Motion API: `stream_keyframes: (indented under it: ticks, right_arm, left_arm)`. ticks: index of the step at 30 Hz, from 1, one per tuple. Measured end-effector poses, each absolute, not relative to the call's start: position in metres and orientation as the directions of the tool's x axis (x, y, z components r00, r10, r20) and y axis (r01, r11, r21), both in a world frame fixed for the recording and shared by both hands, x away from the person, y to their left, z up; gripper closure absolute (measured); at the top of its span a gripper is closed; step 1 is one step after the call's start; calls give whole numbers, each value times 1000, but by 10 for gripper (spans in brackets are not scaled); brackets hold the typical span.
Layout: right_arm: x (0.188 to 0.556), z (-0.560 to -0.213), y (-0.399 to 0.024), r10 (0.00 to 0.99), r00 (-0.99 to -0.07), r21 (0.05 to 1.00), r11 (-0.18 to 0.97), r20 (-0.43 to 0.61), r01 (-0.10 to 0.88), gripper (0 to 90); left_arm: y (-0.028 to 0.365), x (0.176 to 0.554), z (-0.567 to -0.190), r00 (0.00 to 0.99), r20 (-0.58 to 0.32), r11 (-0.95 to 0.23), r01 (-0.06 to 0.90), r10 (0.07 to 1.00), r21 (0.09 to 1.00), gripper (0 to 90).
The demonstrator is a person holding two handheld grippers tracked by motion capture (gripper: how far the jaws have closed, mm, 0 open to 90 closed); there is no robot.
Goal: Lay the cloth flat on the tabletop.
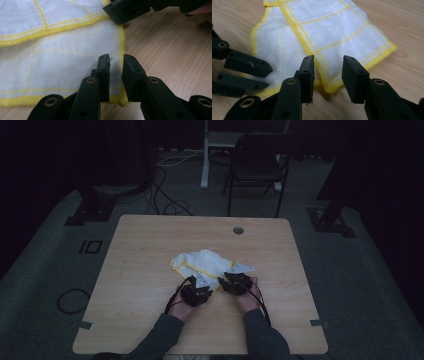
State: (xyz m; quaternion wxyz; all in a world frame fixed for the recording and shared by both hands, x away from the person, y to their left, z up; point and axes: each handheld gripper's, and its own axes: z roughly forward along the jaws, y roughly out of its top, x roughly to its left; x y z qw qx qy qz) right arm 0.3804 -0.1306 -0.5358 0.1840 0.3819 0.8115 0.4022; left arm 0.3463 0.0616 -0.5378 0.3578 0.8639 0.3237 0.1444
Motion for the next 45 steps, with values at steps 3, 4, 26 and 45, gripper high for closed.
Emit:
stream_keyframes:
  ticks: [3,4,26,45]
  right_arm:
    - [385,-537,-126,764,-645,776,417,-17,473,614]
    - [386,-538,-124,762,-648,771,426,-23,474,621]
    - [394,-516,-154,831,-555,795,361,-37,487,863]
    - [395,-501,-185,873,-486,804,319,-42,502,864]
  left_arm:
    - [63,345,-538,750,22,-538,454,661,710,769]
    - [63,345,-538,749,20,-535,455,663,712,771]
    - [112,335,-535,725,61,-560,472,686,681,860]
    - [171,345,-531,638,123,-548,528,760,648,895]
